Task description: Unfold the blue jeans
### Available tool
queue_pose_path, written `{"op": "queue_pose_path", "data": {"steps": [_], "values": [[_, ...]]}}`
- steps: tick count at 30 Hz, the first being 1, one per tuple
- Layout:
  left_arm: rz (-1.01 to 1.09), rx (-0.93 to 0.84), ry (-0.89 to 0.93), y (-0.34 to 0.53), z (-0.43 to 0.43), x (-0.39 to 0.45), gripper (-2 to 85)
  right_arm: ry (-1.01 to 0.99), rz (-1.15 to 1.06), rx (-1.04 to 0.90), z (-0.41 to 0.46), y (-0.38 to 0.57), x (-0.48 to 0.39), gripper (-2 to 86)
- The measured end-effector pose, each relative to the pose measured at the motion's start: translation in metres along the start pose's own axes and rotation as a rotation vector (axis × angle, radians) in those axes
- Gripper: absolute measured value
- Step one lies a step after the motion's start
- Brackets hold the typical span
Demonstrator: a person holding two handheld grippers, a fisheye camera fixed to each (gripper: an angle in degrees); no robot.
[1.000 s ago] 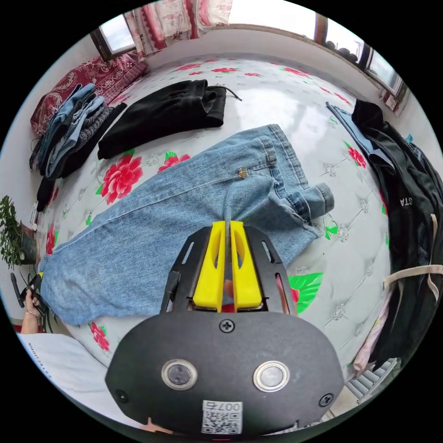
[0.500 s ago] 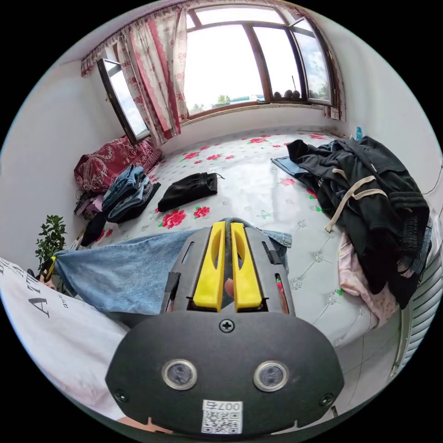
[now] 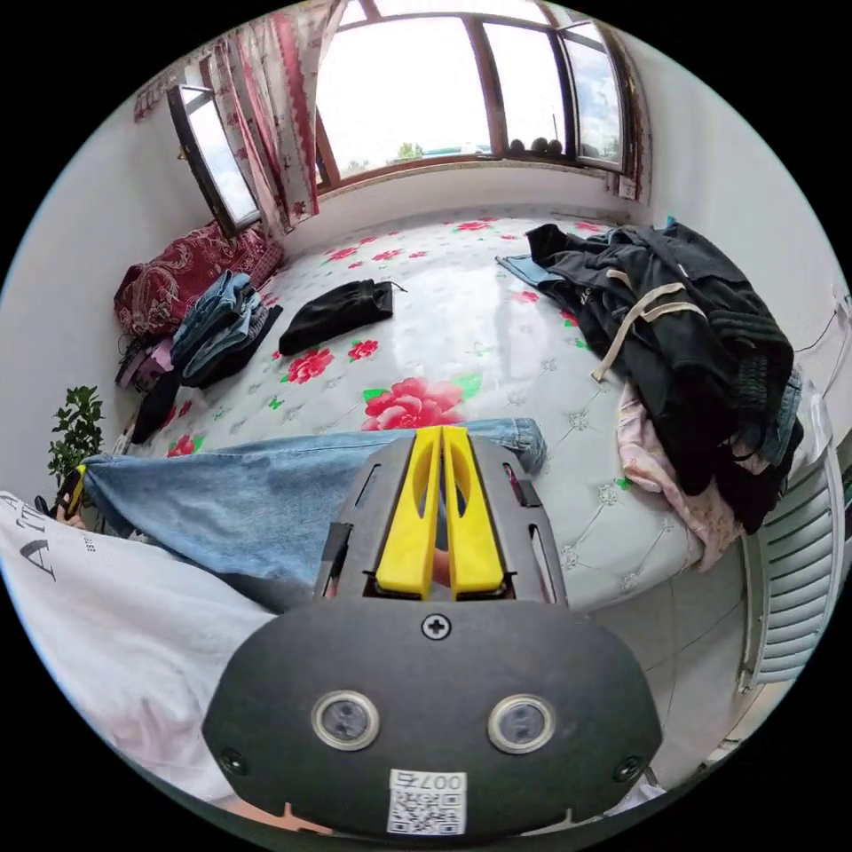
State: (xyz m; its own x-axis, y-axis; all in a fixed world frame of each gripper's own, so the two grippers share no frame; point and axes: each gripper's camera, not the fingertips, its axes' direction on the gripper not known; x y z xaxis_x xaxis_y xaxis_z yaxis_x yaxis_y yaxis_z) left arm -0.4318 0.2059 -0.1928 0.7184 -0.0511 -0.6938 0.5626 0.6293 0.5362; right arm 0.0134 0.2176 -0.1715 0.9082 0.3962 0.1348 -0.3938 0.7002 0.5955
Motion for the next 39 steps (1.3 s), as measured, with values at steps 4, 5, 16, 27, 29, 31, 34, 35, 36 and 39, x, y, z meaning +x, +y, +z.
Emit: {"op": "queue_pose_path", "data": {"steps": [4,5,16,27,29,31,34,35,36,39], "values": [[0.038,-0.004,0.031,-0.008,0.002,-0.004,-0.5,-0.113,0.040,-0.004,0.001,-0.004,0.010,2.1],[0.026,-0.022,0.005,-0.005,0.008,-0.007,-0.5,-0.121,0.050,-0.050,0.012,-0.004,0.008,3.7],[-0.064,-0.065,-0.058,-0.002,0.021,-0.033,-0.4,0.043,0.110,-0.466,0.140,0.026,-0.022,7.0],[-0.056,0.042,0.024,-0.015,-0.006,-0.026,-0.6,-0.052,0.026,-0.167,-0.005,-0.005,-0.034,0.8],[-0.063,0.025,0.004,-0.017,0.002,-0.033,-0.5,-0.125,0.060,-0.389,0.014,-0.006,-0.019,0.5],[-0.096,-0.018,-0.031,-0.014,0.013,-0.038,-0.5,-0.161,0.089,-0.405,0.013,0.000,-0.015,0.3],[-0.068,-0.065,-0.055,-0.007,0.027,-0.032,-0.5,-0.128,0.089,-0.268,-0.008,0.013,-0.025,0.1],[-0.059,-0.073,-0.059,-0.006,0.030,-0.031,-0.5,-0.106,0.061,-0.272,-0.006,0.020,-0.030,0.1],[-0.068,-0.084,-0.056,-0.008,0.032,-0.033,-0.4,-0.076,0.052,-0.298,-0.005,0.024,-0.034,0.1],[-0.084,-0.065,-0.047,-0.014,0.031,-0.034,-0.5,0.010,0.010,-0.148,-0.034,0.026,-0.048,0.1]]}}
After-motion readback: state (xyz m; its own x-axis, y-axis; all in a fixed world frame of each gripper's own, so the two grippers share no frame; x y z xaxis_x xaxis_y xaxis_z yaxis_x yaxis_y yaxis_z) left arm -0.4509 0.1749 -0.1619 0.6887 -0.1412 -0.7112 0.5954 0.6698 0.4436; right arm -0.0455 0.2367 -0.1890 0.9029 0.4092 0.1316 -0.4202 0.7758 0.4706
